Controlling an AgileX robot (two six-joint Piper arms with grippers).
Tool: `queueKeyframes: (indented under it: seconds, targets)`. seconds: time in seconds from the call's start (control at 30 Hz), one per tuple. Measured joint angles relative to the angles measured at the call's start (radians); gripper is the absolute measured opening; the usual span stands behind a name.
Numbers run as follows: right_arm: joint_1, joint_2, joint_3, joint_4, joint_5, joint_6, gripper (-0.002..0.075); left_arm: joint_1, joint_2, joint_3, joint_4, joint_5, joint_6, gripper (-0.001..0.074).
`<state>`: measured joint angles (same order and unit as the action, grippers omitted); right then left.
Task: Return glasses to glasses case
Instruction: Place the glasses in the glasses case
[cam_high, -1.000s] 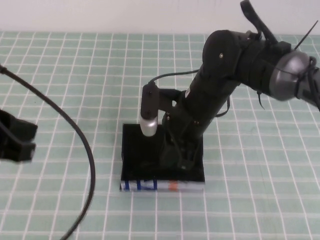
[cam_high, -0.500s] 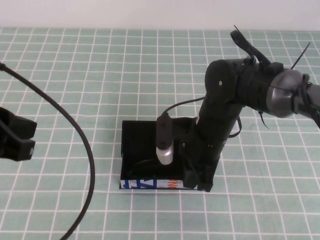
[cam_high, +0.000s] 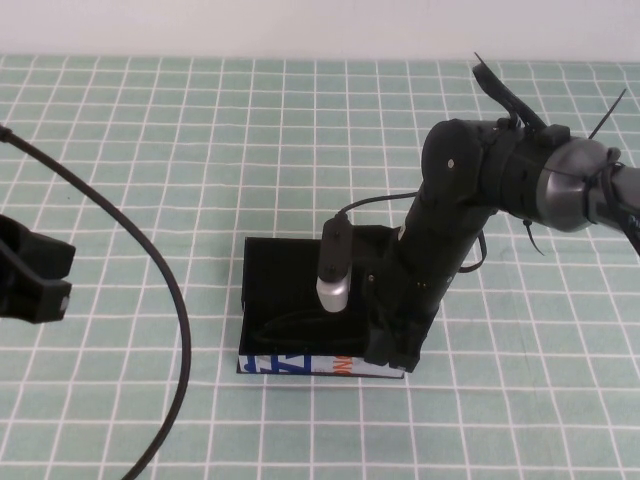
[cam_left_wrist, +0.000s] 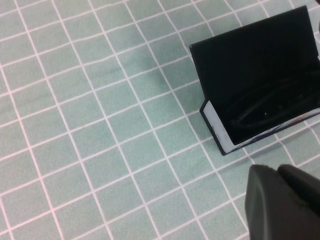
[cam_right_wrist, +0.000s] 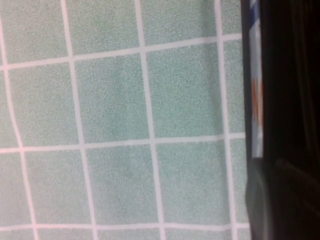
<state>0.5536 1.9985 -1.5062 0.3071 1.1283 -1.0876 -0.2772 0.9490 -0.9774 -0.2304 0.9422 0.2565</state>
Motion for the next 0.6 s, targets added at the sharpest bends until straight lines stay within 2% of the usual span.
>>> queueKeyframes:
  seconds: [0.37,0.6]
  targets:
    - [0.000,0.001,-0.025,0.007,0.008,0.001,-0.0011,0.000,0.000,0.003,-0.007,0.002,0.003,-0.0002]
    - [-0.002,-0.042,-0.139,0.080,0.051,0.006,-0.0011,-0.047,0.000,0.099,-0.176,-0.007,0.259,-0.0002]
